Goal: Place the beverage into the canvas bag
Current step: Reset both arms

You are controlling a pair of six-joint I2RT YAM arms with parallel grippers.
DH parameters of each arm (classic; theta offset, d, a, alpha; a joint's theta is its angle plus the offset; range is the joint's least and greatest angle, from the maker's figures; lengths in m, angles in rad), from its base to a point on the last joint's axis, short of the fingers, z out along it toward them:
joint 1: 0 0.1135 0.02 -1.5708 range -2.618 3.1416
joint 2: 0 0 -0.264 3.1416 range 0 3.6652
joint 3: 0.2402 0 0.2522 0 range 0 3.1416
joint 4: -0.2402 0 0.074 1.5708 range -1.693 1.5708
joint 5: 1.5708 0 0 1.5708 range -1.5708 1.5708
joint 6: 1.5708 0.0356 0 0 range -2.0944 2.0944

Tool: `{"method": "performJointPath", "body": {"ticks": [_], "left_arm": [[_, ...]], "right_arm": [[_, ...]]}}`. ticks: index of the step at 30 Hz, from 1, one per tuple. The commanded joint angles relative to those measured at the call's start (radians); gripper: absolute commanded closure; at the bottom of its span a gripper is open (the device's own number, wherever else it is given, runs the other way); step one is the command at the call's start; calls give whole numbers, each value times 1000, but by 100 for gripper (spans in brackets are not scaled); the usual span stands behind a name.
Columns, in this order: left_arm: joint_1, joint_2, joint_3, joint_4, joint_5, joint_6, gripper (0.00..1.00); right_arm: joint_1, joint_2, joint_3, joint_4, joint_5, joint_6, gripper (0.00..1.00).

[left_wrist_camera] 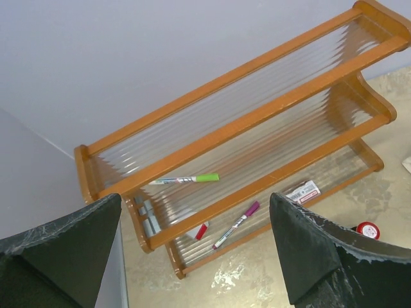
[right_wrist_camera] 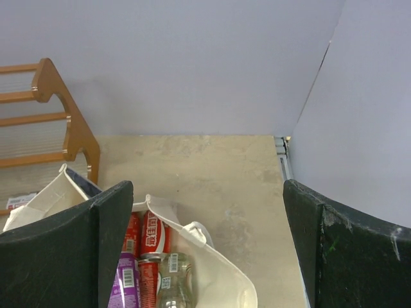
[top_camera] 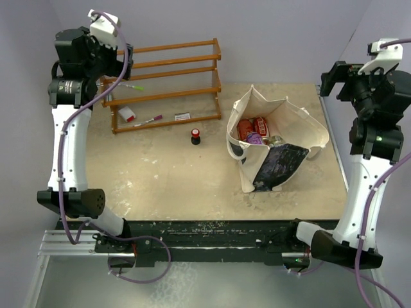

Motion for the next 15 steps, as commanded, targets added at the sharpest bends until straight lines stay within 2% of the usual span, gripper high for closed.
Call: {"method": "performJointPath", "body": {"ticks": [1, 8, 15], "left_arm": [[35, -69, -26, -15, 85, -13, 1], [138, -141, -74, -26, 216, -41, 1], [142, -153, -129, 5, 224, -44, 1]], "right_arm": [[3, -64, -55, 99, 29, 16, 0], [2, -109, -110, 130, 44, 54, 0], [3, -92, -109, 136, 31, 56, 0]]}}
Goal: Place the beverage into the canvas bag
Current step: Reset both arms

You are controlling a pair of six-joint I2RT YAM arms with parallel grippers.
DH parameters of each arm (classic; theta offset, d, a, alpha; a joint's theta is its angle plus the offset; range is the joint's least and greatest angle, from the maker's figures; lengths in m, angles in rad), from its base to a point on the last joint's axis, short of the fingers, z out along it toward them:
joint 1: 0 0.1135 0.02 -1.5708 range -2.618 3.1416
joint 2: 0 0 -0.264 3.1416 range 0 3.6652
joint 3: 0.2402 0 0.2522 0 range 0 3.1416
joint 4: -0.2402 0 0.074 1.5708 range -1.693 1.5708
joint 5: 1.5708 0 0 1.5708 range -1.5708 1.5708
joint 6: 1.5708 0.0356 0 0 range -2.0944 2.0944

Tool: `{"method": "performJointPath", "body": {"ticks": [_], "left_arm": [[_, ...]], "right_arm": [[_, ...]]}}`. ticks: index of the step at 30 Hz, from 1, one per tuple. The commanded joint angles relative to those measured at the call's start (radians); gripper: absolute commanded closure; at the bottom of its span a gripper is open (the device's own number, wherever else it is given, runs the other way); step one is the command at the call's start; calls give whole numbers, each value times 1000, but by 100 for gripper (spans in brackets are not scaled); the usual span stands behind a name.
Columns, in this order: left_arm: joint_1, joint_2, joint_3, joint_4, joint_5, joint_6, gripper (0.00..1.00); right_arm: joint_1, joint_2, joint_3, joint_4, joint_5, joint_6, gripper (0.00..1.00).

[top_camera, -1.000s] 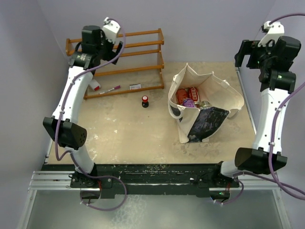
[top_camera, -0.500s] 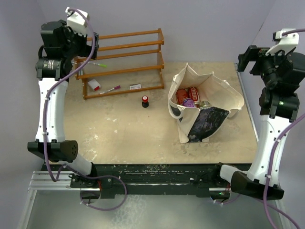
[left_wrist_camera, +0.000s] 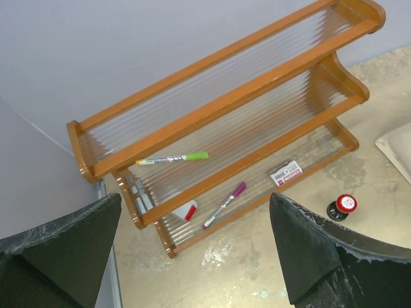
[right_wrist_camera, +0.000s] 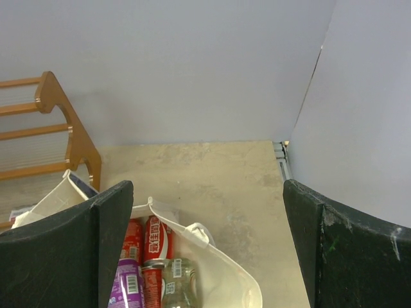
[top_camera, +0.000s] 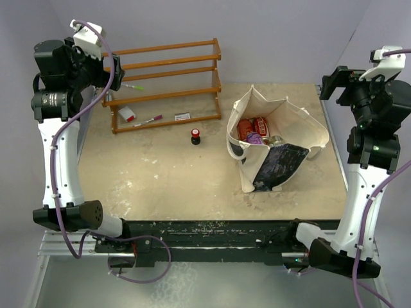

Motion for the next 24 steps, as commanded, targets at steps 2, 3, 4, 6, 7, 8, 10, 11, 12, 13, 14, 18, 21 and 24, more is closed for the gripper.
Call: {"method": "performJointPath", "body": {"ticks": [2, 3, 4, 6, 7, 8, 10, 11, 12, 13, 14, 18, 21, 24], "left_arm": [[2, -20, -45, 54, 46, -27, 1], [2, -20, -55, 57, 47, -26, 1], [2, -19, -62, 60, 47, -23, 1], [0, -18, -69, 64, 45, -18, 1], [-1, -17, -70, 66, 42, -17, 1], [-3, -15, -70, 67, 39, -15, 1], [-17, -11, -68, 69, 21, -8, 1], [-29, -5, -68, 69, 8, -1, 1], [-41, -2, -66, 70, -7, 6, 1], [-50, 3, -63, 69, -13, 10, 1], [-55, 6, -57, 67, -14, 9, 1], [-58, 16, -36, 66, -18, -1, 1], [-58, 18, -38, 63, -22, -2, 1], [-57, 16, -36, 59, -16, -2, 1]], "right_arm": [[3, 3, -6, 63, -3, 17, 0], [2, 3, -8, 63, -3, 17, 0], [3, 2, -10, 62, -3, 17, 0], [3, -2, -15, 60, 1, 17, 0], [2, -4, -16, 60, 2, 17, 0], [3, -4, -17, 60, 4, 17, 0], [3, -7, -19, 60, 9, 17, 0], [3, -8, -20, 60, 11, 16, 0], [3, -10, -22, 60, 13, 16, 0], [3, -12, -25, 60, 13, 16, 0], [3, -14, -28, 61, 14, 16, 0], [3, -27, -47, 63, 17, 17, 0], [2, -35, -59, 63, 20, 18, 0], [2, -35, -61, 63, 22, 17, 0]]}}
